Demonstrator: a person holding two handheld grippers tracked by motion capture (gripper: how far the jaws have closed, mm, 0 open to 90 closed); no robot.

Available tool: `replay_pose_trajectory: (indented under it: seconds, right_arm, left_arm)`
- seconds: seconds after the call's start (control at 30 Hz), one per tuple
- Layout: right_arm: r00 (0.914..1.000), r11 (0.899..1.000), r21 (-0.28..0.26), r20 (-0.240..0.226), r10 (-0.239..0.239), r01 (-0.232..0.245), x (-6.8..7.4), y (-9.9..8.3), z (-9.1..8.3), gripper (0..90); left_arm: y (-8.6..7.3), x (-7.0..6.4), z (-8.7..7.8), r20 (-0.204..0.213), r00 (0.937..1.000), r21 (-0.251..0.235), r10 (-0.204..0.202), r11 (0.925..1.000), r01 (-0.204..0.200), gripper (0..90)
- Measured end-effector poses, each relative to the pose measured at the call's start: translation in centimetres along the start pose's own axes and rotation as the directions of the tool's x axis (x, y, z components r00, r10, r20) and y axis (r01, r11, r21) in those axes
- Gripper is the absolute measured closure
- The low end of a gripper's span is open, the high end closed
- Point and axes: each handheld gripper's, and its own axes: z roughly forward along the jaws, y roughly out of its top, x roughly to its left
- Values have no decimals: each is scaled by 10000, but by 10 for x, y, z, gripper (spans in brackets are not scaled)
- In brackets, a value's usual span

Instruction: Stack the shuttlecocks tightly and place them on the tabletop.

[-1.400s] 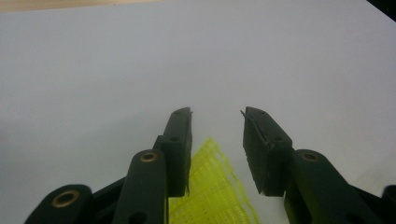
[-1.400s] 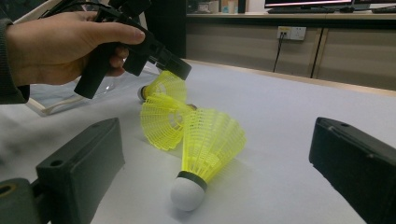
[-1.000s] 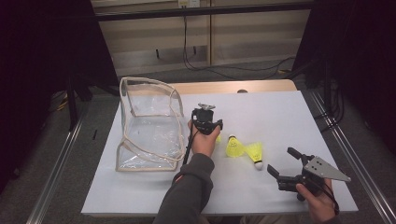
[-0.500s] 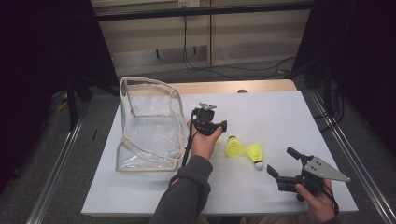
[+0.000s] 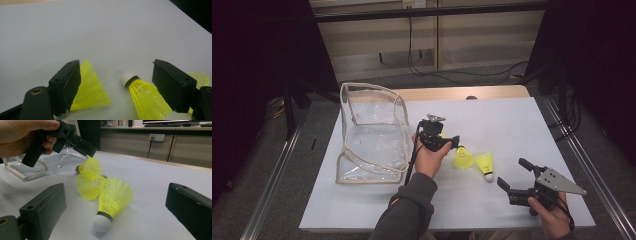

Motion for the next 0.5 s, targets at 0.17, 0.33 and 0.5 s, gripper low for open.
replay_pose_trajectory:
  seconds: [0.17, 0.33, 0.5]
  right_arm:
    - [10000, 10000, -10, 18, 34, -34, 0, 0, 0, 24]
    - [10000, 10000, -9, 43, 11, -11, 0, 0, 0, 24]
    - [10000, 10000, 8, -25, -52, 52, 0, 0, 0, 24]
  left_arm:
    - [0, -3, -3, 143, 9999, -23, 66, 10000, -66, 183]
    - [-3, -7, -5, 381, 9992, -67, 88, 9999, -85, 157]
    - [-7, -6, -5, 491, 9986, 78, 202, 9998, -206, 150]
